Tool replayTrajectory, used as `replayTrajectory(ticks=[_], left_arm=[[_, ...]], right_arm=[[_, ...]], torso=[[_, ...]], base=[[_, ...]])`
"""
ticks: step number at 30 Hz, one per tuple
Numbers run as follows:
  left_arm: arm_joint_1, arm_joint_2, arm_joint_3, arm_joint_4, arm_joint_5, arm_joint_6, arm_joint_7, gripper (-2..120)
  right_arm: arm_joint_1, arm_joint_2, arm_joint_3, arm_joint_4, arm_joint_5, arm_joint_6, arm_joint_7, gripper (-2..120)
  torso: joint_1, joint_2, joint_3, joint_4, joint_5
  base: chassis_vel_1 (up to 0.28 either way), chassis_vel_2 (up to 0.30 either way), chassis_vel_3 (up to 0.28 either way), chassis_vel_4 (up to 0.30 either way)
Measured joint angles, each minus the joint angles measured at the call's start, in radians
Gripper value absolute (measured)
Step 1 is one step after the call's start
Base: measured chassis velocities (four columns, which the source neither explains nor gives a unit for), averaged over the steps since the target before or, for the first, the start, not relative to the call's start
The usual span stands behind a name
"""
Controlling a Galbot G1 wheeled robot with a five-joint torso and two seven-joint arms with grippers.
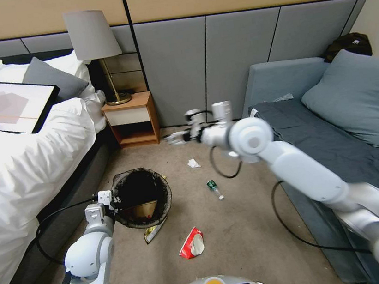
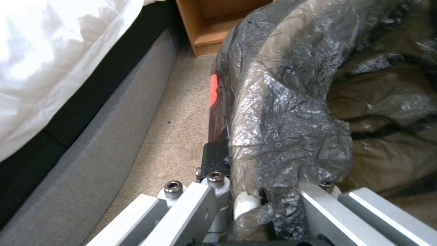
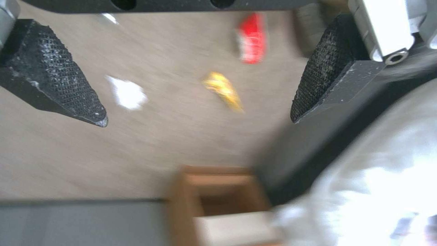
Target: Pick up the trash bin, then pick up the garbage from the floor and place it into the trash bin.
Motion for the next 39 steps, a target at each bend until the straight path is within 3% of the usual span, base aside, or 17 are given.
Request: replayTrajectory(ticks=[9,18,29,39], left_arm=[[0.001,0.007,0.0,-0.003,0.001,0.0,0.0,1],[0.003,0.009,-0.006,-0.002,0.001,0.0,0.001,1],[0.011,0.006,-0.007,-0.002,0.003,0.0,0.001,1],[0.017,0.006,-0.008,0.0,0.006,0.0,0.002,1]], right_arm=[[-0.25,0.031,0.135,-0.013,-0.158,0.004,-0.027,100],[-0.436,0.077,0.111,-0.063,-0.316,0.051,-0.021,100],[-0.451,0.198,0.016,-0.146,-0.339,0.065,0.097,100],[-0.428,0.298,-0.044,-0.207,-0.33,0.061,0.127,100]], torso=[[0.0,0.0,0.0,0.0006,-0.0003],[0.0,0.0,0.0,0.0003,-0.0005],[0.0,0.0,0.0,0.0005,-0.0006],[0.0,0.0,0.0,0.0004,-0.0006]], base=[[0.0,0.0,0.0,0.0],[0.0,0.0,0.0,0.0],[0.0,0.0,0.0,0.0],[0.0,0.0,0.0,0.0]])
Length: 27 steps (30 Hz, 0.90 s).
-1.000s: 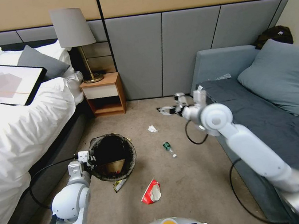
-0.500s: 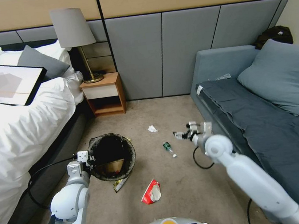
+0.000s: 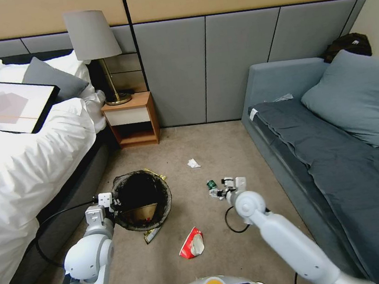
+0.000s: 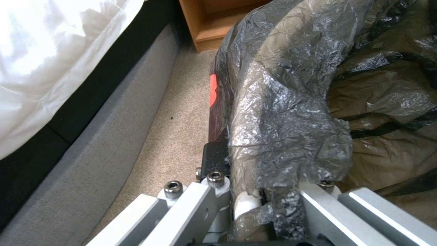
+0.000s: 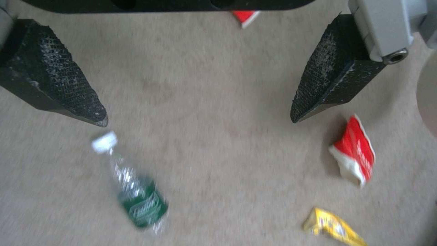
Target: Pick up the trash bin, then pick up the garbage from the floor and place it into the trash bin.
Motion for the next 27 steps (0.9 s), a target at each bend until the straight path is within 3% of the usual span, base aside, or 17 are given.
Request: replayTrajectory(ticks=[13,27], left_arm=[[-0.002,-0.011,0.014,0.019,0.014,0.0,0.002,1],[0.002,-0.01,0.014,0.022,0.017,0.0,0.007,1]], right_arm=[[-0.037,-0.054,-0.085,-0.05,0.143,-0.05,0.033,100],[0.005,-0.043,-0.174,-0.105,0.275,-0.092,0.086,100]], torso=[[0.0,0.0,0.0,-0.0001,0.0002],[0.0,0.0,0.0,-0.0002,0.0]], base=[[0.0,0.0,0.0,0.0],[0.0,0.0,0.0,0.0]])
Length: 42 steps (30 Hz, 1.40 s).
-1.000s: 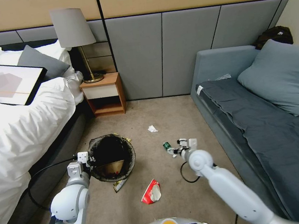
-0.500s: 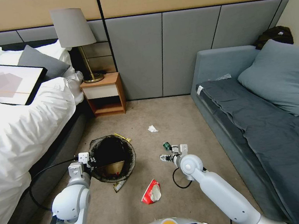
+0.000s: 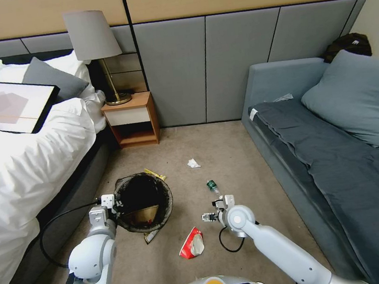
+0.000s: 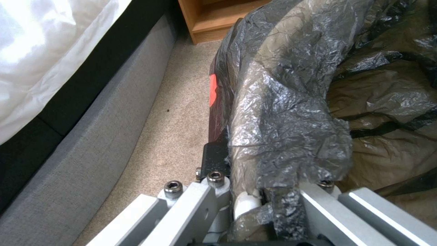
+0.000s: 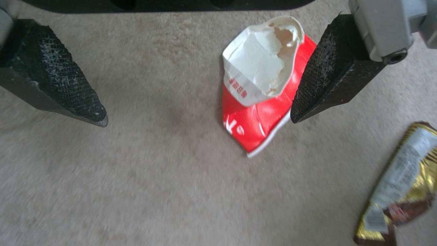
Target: Pick up the trash bin, then pick up the garbage from the floor and place it into the trash bin.
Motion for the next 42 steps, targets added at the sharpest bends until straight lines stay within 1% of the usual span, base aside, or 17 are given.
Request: replayTrajectory(ticks=[3,5,8,14,19,21,22,28,34,42], left_arm=[[-0.001,0.004,0.0,0.002,0.0,0.0,0.002,1],[-0.002,0.005,0.0,0.003,0.001,0.0,0.003,1],[-0.003,0.004,0.003,0.004,0.003,0.0,0.003,1],[-0.003,0.003,0.006,0.009,0.009,0.0,0.005,1],[-0.004,0.003,0.008,0.011,0.011,0.0,0.007,1],[-0.003,0.002,0.01,0.011,0.013,0.0,0.008,1],[-0.003,0.002,0.01,0.011,0.013,0.0,0.008,1],[-0.001,0.0,0.009,0.011,0.015,0.0,0.01,1],[-0.001,-0.002,0.009,0.014,0.017,0.0,0.011,1],[-0.004,-0.004,0.009,0.02,0.019,0.0,0.012,1]], right_arm=[[0.008,0.018,-0.009,-0.006,0.036,0.0,0.018,100],[0.025,0.033,-0.019,-0.016,0.097,0.0,0.054,100],[0.042,0.04,-0.027,-0.035,0.134,0.0,0.072,100],[0.083,0.04,-0.058,-0.084,0.179,0.0,0.079,100],[0.104,0.052,-0.08,-0.118,0.171,-0.002,0.066,100],[0.114,0.071,-0.086,-0.167,0.141,-0.002,0.046,100],[0.114,0.071,-0.086,-0.167,0.141,-0.002,0.046,100],[0.153,0.106,-0.1,-0.264,0.085,-0.002,-0.002,100],[0.175,0.13,-0.106,-0.309,0.058,-0.002,-0.026,100],[0.168,0.138,-0.119,-0.328,0.043,-0.002,-0.04,100]], torso=[[0.0,0.0,0.0,0.0002,0.0001],[0.0,0.0,0.0,0.0002,0.0],[0.0,0.0,0.0,0.0002,0.0],[0.0,0.0,0.0,0.0001,0.0],[0.0,0.0,0.0,0.0001,0.0],[0.0,0.0,0.0,0.0002,0.0],[0.0,0.0,0.0,0.0002,0.0],[0.0,0.0,0.0,0.0001,0.0],[0.0,0.0,0.0,0.0002,0.0],[0.0,0.0,0.0,0.0002,0.0]], base=[[0.0,0.0,0.0,0.0],[0.0,0.0,0.0,0.0],[0.0,0.0,0.0,0.0],[0.0,0.0,0.0,0.0],[0.0,0.0,0.0,0.0],[0.0,0.0,0.0,0.0],[0.0,0.0,0.0,0.0],[0.0,0.0,0.0,0.0],[0.0,0.0,0.0,0.0],[0.0,0.0,0.0,0.0]])
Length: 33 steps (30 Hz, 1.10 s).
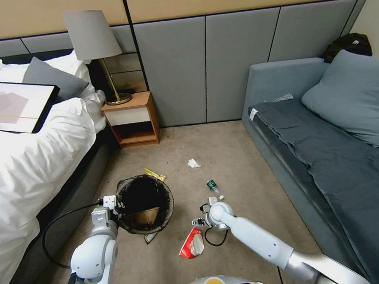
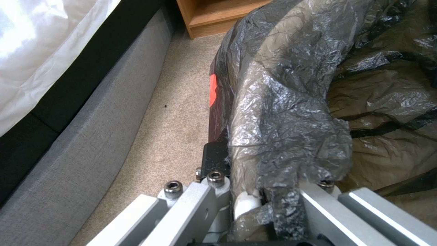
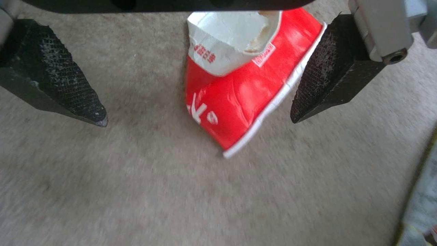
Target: Pick up the trash bin, then pick up the garbage from the floor and place it into the trash bin.
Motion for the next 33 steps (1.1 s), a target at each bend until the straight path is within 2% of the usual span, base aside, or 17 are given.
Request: replayTrajectory(ticks=[19,33], left_arm=[[-0.001,-0.003,0.0,0.007,0.006,0.0,0.004,1],[-0.001,-0.002,0.001,0.011,0.007,0.0,0.007,1]], right_arm=[[-0.055,0.019,-0.024,-0.055,-0.081,0.001,-0.061,100],[-0.062,0.031,-0.063,-0.054,-0.087,0.002,-0.059,100]], torso=[[0.0,0.0,0.0,0.0,0.0],[0.0,0.0,0.0,-0.0002,-0.0002]], base=[[0.0,0.0,0.0,0.0],[0.0,0.0,0.0,0.0]])
